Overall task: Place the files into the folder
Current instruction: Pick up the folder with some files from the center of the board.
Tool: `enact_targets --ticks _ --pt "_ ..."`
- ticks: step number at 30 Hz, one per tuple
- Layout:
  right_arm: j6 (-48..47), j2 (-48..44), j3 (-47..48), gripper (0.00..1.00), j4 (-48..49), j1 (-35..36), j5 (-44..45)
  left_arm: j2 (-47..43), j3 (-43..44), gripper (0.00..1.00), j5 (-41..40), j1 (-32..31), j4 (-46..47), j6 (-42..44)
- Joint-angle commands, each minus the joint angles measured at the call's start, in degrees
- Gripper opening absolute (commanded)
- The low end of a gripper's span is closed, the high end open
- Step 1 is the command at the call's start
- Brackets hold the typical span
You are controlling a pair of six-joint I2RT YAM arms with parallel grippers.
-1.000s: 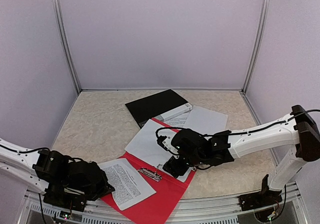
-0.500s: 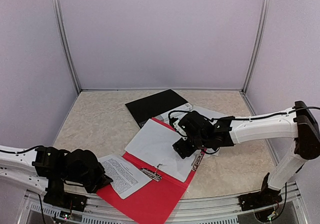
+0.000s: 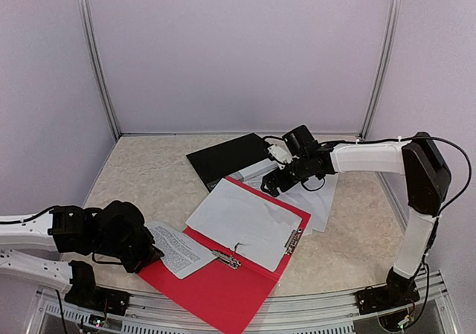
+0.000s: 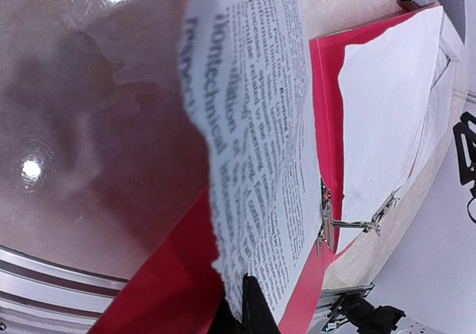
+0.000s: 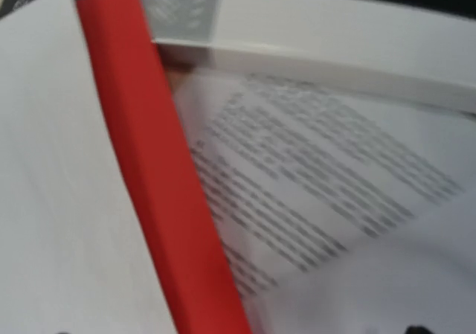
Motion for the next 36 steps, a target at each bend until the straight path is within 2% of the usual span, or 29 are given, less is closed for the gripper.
enact_targets --ticks 1,12,23,28,36 --pt "-4.6 7.1 3.9 0.95 -1.4 -1.7 -12.2 -0.8 1.0 0.00 0.0 0.6 -2.6 2.5" --pt "-6.1 17.2 10.8 0.93 -2.0 -4.2 -25.6 -0.4 1.4 0.00 -0.3 0.8 -2.8 2.7" --pt "-5.2 18.6 8.9 0.77 -1.0 -4.6 -32.4 -0.1 1.2 0.00 -0.2 0.8 -2.5 2.5" --pt "-3.9 17.5 7.1 0.66 -0.3 -4.6 -32.5 -0.3 1.3 0.00 -0.3 0.8 -2.7 2.6" --pt "-1.5 14.3 4.4 0.37 0.6 -5.0 -31.2 -0.2 2.4 0.00 -0.8 0.8 -3.8 3.6"
